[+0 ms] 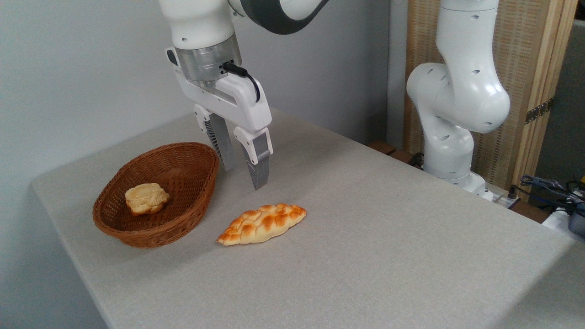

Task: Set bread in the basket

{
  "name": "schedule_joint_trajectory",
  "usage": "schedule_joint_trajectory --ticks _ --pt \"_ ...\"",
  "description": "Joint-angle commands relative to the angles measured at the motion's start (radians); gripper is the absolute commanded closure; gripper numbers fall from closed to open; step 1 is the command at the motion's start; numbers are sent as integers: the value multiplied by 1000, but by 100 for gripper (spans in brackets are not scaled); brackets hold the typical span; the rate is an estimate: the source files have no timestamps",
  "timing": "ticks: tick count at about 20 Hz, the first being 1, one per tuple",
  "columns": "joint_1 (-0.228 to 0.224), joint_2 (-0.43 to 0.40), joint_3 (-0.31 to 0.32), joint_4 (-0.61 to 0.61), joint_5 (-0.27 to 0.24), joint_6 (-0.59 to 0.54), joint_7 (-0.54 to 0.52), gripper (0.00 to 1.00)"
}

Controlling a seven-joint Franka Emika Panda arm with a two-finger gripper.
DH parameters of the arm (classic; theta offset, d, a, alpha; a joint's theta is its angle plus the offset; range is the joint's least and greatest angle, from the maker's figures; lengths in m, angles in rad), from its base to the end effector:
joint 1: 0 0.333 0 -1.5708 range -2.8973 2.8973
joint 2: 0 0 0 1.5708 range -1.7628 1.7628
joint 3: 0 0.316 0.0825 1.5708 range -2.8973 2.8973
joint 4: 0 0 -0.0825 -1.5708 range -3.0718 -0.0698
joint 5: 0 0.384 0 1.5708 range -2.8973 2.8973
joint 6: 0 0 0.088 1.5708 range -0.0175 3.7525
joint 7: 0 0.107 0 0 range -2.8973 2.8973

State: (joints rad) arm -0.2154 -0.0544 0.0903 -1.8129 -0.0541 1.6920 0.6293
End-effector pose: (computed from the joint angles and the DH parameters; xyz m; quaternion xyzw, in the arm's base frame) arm 0.5339 -0.0713 0.5498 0.9303 -0.3642 -0.0250 0.0366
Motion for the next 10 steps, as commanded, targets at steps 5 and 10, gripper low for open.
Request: schedule_joint_trajectory --ticks 5,10 --pt "-7 -5 11 -2 -3 -8 -11 0" --pt "-9 -1 11 -35 -3 55 21 0"
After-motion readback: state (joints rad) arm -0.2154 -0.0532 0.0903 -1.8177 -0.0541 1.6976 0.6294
